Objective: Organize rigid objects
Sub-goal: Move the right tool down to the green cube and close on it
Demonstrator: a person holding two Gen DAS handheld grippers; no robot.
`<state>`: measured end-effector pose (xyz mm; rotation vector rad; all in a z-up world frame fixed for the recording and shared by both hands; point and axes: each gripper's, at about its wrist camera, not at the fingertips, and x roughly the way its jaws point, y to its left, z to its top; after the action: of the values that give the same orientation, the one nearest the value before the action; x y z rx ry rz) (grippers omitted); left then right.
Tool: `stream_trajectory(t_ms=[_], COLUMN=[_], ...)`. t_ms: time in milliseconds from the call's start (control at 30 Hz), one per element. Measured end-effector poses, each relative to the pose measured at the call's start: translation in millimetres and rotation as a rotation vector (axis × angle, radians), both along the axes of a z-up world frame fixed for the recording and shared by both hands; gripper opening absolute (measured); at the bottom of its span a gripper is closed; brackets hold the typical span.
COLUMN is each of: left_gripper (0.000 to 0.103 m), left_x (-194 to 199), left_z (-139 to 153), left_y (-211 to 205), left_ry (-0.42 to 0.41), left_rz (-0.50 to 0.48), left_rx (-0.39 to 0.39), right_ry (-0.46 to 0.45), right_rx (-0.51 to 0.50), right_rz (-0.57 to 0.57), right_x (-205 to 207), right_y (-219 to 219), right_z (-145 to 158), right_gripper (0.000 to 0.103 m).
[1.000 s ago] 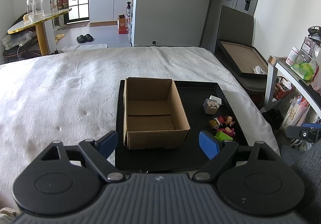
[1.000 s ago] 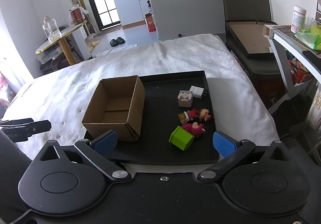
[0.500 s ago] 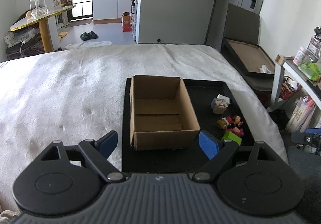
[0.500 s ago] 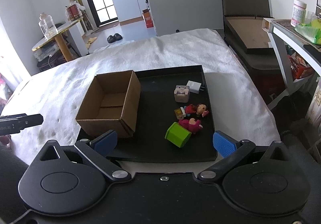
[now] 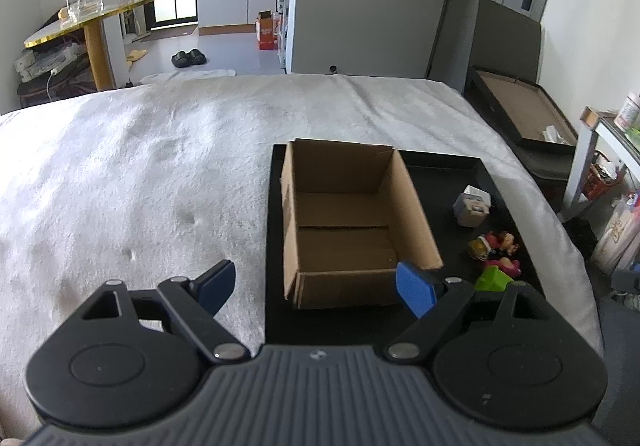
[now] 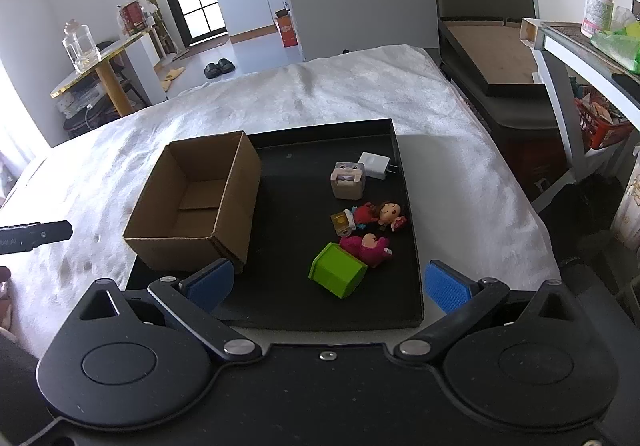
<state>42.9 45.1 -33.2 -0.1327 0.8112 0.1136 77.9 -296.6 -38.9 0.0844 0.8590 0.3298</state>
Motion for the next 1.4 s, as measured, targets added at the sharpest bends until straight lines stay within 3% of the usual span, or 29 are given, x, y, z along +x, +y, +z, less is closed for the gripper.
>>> stream_trajectory(t_ms=[600,900,1200,1400], left_gripper=[0.081,0.069,0.055,0.043], left_x=[46,67,86,96], left_z=[-44,-63,-86,-91], left_y=[23,18,6,-4], left_ry=[0.078,0.114,0.155,0.145], left_rz=[0.067,0.052,0.022,0.029], left_rx=[0.021,0.054,0.103,0.147], right_ry=[0.056,0.088,0.151,0.18], right_rx=[-0.01,0.008,0.014,0.011], right_rz=[0.015,0.027,0.011,-0.019], right_x=[37,54,71,85], right_y=[5,9,9,12], right_z=[-35,-54,-86,-101], right_gripper=[0.103,0.102,0.094,0.093])
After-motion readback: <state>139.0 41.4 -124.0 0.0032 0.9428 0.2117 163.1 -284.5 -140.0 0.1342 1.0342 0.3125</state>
